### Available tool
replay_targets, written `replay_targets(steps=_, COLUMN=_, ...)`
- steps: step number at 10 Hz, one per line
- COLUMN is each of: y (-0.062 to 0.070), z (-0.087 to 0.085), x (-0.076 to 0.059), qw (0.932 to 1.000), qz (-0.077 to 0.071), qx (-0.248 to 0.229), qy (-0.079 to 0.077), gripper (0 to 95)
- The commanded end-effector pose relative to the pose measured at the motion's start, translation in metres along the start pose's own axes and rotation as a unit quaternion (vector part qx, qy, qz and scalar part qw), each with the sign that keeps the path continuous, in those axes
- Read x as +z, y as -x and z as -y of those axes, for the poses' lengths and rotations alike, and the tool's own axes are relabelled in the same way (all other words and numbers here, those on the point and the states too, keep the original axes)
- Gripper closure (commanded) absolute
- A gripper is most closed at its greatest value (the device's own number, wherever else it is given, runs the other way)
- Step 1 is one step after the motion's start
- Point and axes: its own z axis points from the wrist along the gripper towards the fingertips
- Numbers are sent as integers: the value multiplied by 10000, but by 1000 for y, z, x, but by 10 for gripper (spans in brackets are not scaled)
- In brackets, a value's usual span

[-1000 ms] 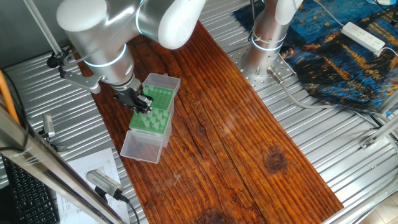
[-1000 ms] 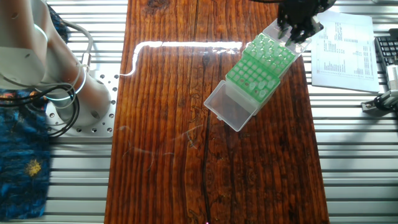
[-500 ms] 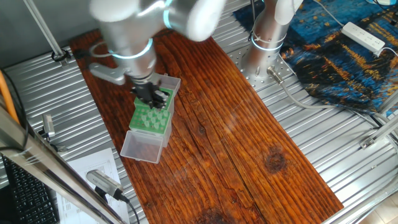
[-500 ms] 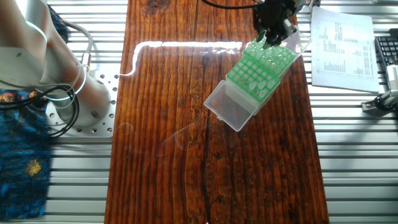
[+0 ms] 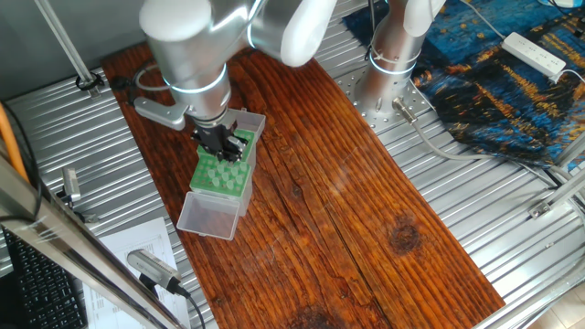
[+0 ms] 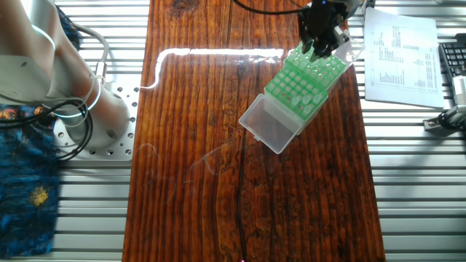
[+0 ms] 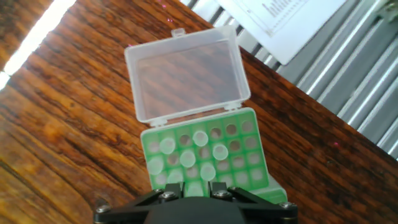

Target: Transfer all large pipette tips from one holder to another

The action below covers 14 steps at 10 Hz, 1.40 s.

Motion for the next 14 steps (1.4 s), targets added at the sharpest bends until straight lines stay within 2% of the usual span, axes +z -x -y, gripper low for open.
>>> replay_targets(steps=1, y=-4, z=2, x=-1, qw=10000, qz=11, qx=-35, qy=24, gripper=760)
replay_targets(steps=2, y=-7, z=4, x=-1, qw=9999, qz=53, qx=-61, qy=81, gripper=760)
replay_targets(steps=8, y=-7, z=2, x=6, qw=9998, qz=114, qx=46, qy=169, gripper=760)
replay_targets(steps=14, y=-4, z=-2, x=13, qw=9998, qz=106, qx=58, qy=135, gripper=760)
